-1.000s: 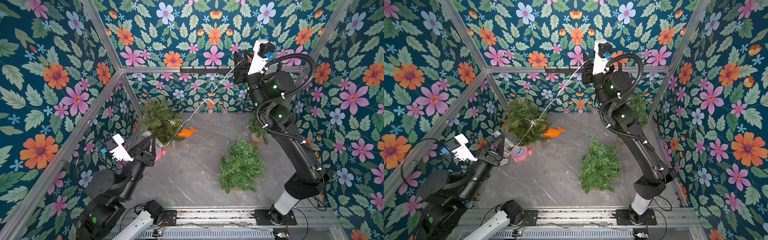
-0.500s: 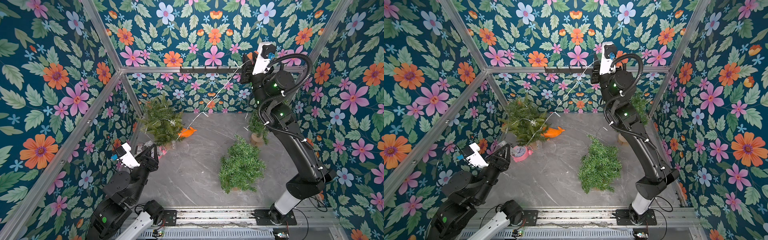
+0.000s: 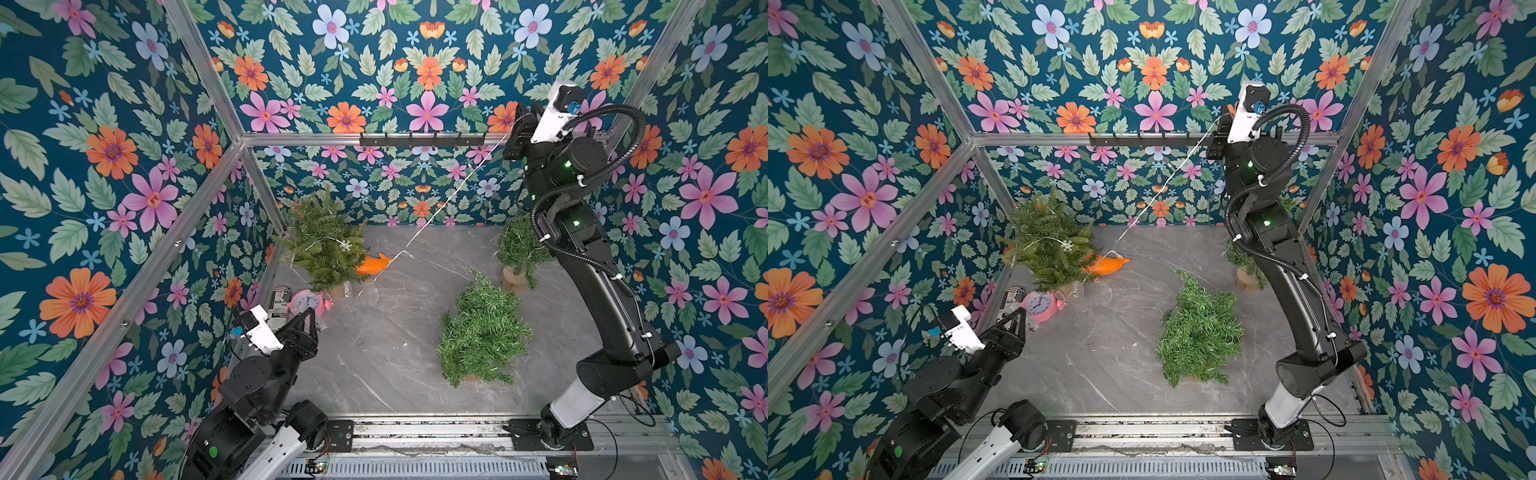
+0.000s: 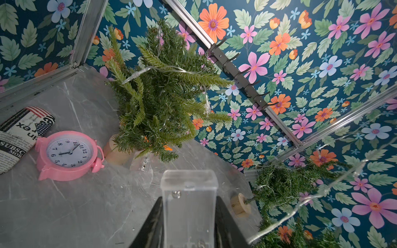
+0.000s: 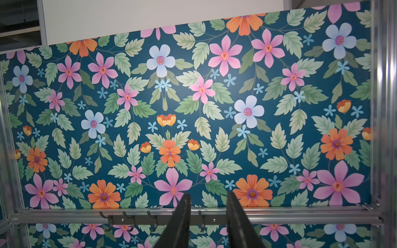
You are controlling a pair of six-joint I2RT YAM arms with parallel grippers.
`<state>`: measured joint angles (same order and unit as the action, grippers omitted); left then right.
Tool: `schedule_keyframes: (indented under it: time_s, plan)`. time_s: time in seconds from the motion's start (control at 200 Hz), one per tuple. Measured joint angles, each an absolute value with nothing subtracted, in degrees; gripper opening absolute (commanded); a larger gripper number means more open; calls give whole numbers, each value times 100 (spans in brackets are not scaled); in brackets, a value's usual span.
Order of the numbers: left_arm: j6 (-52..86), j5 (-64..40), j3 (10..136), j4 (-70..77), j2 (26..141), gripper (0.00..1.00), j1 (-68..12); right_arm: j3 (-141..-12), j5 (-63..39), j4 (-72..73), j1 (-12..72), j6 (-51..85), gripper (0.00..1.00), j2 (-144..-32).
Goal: Wrap string light around the christmas tree
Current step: Wrap the light string around the Christmas tree.
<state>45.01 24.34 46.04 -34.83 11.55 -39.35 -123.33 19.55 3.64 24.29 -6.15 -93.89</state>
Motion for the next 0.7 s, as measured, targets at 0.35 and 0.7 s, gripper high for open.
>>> schedule_keyframes:
  time_s: [0.35, 0.7]
  plan:
    - [4484, 2576, 4856, -3540, 897, 0, -3935, -11251, 1205, 552, 2421, -460, 3, -8232]
    - [4436, 3227, 4991, -3096, 794, 0, -3935, -9961, -21, -204, 3765, -596, 5, -6576]
